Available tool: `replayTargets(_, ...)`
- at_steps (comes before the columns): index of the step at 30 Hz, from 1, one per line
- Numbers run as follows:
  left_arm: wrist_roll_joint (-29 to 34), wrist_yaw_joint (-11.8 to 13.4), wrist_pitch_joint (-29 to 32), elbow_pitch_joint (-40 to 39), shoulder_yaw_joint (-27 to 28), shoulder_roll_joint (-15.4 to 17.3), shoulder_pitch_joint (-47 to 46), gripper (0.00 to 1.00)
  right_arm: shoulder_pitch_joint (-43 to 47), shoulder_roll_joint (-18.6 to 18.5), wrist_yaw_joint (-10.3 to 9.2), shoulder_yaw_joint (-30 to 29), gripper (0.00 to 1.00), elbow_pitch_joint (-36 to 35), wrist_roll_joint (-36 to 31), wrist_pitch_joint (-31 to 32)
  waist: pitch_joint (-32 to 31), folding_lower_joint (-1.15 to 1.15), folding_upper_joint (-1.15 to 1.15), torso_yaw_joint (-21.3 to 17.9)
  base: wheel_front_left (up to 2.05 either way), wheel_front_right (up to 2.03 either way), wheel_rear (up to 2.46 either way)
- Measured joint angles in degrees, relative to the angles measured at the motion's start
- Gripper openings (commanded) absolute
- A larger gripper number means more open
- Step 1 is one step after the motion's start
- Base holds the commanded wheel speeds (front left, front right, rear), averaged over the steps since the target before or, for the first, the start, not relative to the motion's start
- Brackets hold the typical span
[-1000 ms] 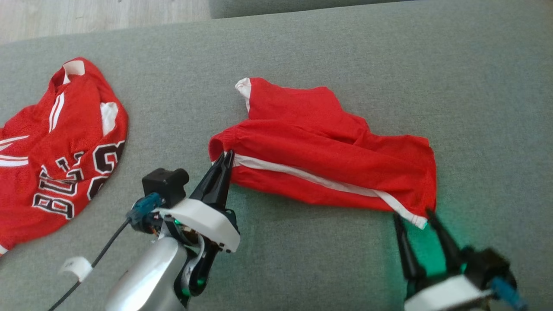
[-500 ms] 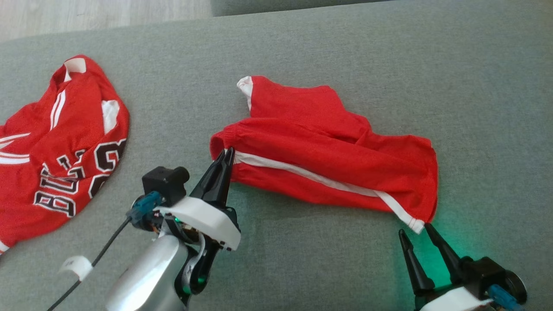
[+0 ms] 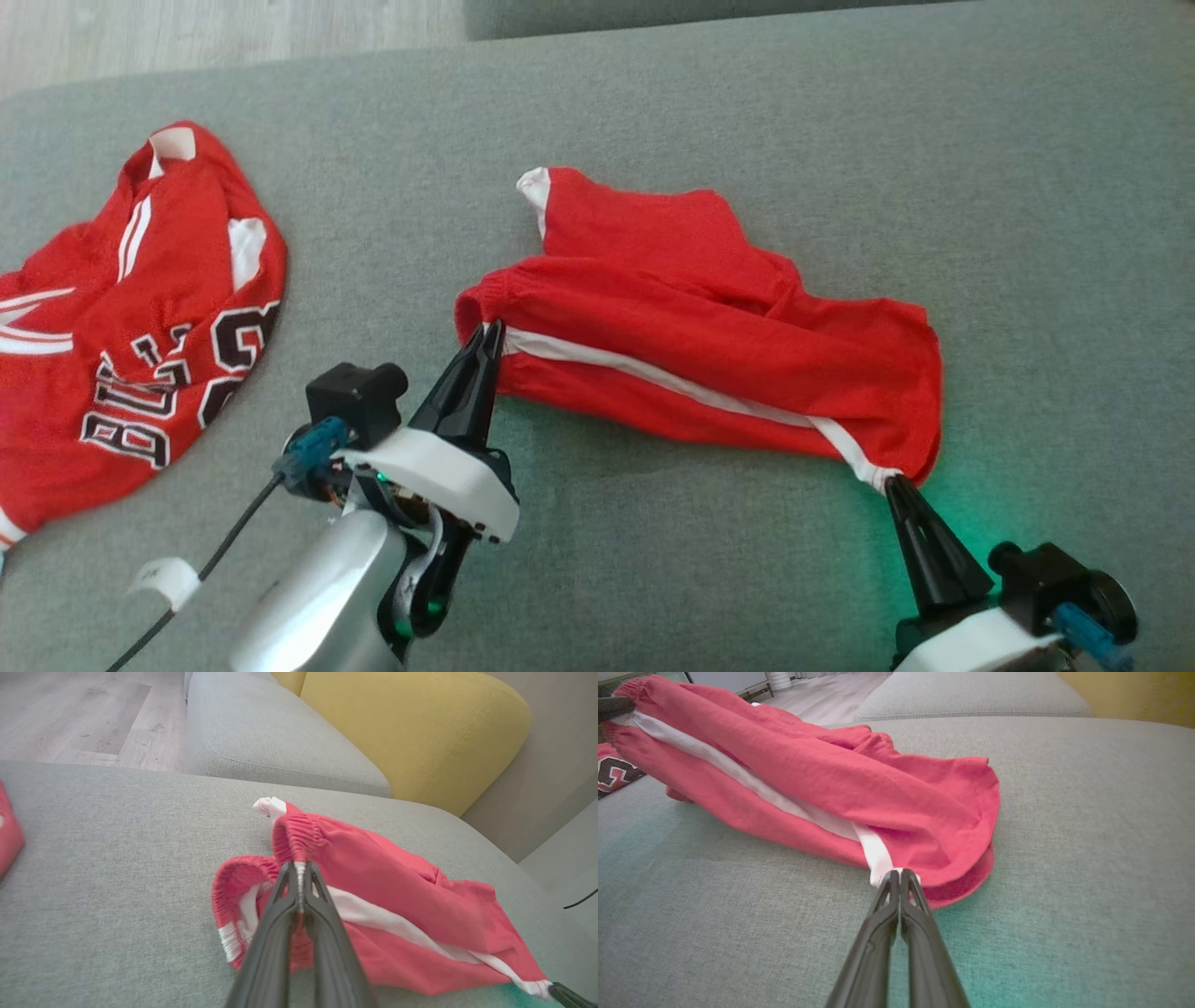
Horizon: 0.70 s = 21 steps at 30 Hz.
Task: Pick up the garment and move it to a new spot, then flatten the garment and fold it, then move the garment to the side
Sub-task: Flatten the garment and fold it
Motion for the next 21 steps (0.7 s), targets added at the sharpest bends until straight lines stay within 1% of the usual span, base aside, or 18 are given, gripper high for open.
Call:
replayTargets(7,-0.15,-0.11,-0.4,0.36,0.03,0.15,0.16,0.0,0.14,-0.09,0.0,-0.86,0.0,-0.23,-0.51,-0.59,-2.1,0.0,0.0,-0.73,0.0,0.0,0.0)
replayTargets(10,-1.0,-0.26,-0.85,-0.07,0.3,0.46,0.32,0.0,0.49,-0.02,0.0,-2.2,0.0,-1.62,-0.51,-1.32,-3.2,0.0,0.0,-1.03,0.0,0.0,0.0)
replayTargets(15,-2.2,-0.82,-1.31,-2.83,1.13,2.1,1.11,0.0,0.51,0.1,0.0,-6.73,0.0,-7.36,-0.49,-1.88,-4.71,0.0,0.0,-1.78,0.0,0.0,0.0)
replayTargets(18,-3.58,-2.1,-0.88,-5.91,2.4,3.39,1.21,0.0,0.2,-0.05,0.0,-9.91,0.0,-12.07,-0.31,-2.0,-5.23,0.0,0.0,-2.2,0.0,0.0,0.0)
replayTargets(21,-5.44,-3.42,1.43,-9.83,2.96,4.66,0.29,0.0,-1.99,-0.83,0.0,-12.58,0.0,-17.11,0.31,-1.72,-5.13,-0.01,0.0,-2.42,0.0,0.0,0.0)
